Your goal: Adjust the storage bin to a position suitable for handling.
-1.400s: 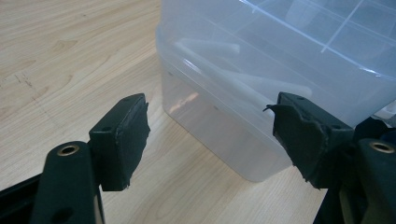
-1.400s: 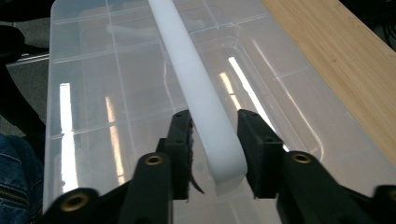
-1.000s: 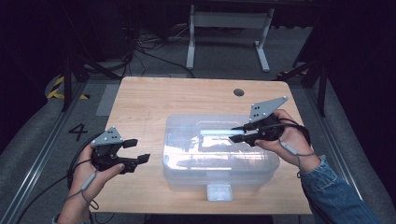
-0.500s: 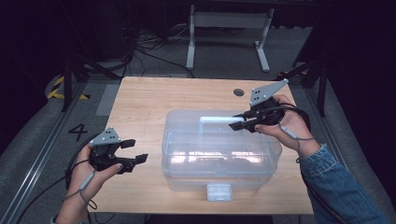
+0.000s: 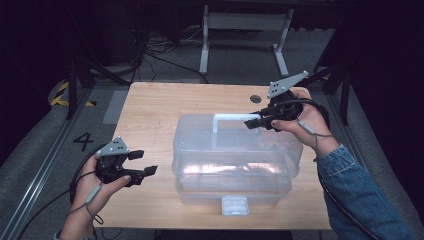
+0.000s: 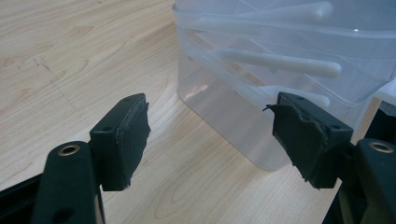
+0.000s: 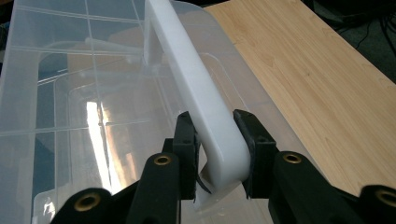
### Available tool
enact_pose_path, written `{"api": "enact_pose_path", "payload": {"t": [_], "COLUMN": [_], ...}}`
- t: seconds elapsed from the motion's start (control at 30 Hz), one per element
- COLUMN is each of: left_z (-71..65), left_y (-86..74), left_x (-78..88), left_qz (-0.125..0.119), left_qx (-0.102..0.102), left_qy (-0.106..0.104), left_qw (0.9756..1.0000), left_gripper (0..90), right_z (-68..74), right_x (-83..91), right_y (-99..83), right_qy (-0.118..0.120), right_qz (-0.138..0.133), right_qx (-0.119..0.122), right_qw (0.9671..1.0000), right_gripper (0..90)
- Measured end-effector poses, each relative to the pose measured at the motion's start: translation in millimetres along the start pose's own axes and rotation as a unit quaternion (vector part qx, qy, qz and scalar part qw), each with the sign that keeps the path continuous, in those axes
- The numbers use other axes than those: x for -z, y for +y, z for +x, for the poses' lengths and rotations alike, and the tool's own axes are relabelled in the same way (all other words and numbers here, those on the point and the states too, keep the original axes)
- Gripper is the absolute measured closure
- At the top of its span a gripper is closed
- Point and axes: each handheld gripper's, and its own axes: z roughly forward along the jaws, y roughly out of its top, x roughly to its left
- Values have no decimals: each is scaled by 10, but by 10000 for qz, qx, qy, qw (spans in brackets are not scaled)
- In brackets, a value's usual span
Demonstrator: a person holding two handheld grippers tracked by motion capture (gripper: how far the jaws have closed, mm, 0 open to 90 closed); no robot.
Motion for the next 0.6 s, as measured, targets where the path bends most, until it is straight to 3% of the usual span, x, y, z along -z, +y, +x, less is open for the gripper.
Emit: {"api": "enact_pose_path", "payload": {"t": [0.6], "left_z": [-55], "left_y": [35], "left_x": [-47], "left_qz": [-52], "left_qx": [-76], "left_qy": [-65], "left_qw": [9999], "left_gripper": [280], "right_z": [-253], "right_x": [-20], "right_y": [142], "right_qy": [179], "right_qz": [220], "right_qx": [-241], "right_qw": [9993], "right_gripper": [720]}}
